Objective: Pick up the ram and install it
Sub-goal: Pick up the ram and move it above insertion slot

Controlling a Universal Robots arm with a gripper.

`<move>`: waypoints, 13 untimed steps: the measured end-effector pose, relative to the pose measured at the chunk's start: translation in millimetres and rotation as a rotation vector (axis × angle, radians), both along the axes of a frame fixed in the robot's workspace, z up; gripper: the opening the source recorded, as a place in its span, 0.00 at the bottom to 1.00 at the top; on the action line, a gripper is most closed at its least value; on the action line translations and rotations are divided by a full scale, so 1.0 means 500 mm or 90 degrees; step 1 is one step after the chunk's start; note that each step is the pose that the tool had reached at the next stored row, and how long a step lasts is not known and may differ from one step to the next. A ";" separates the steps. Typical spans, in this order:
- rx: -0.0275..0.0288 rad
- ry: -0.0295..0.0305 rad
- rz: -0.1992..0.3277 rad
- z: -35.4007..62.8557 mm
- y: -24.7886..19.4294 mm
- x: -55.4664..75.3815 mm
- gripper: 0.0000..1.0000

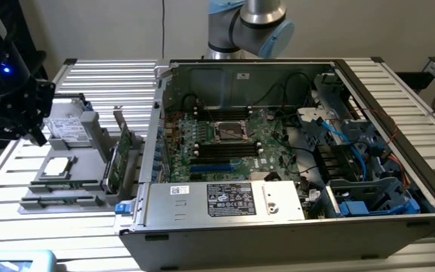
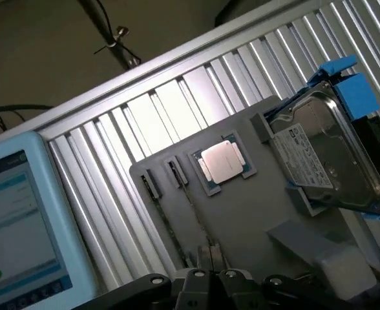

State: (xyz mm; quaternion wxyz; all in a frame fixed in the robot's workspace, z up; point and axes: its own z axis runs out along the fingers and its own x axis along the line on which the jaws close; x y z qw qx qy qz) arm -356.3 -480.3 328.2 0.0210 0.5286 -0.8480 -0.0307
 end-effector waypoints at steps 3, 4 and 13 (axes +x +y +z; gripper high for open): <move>0.0000 -0.0001 0.035 0.000 0.0000 0.000 0.11; 0.0000 -0.0001 0.047 0.000 0.0000 0.000 0.11; -0.0004 -0.0071 0.151 0.000 0.0000 0.000 0.11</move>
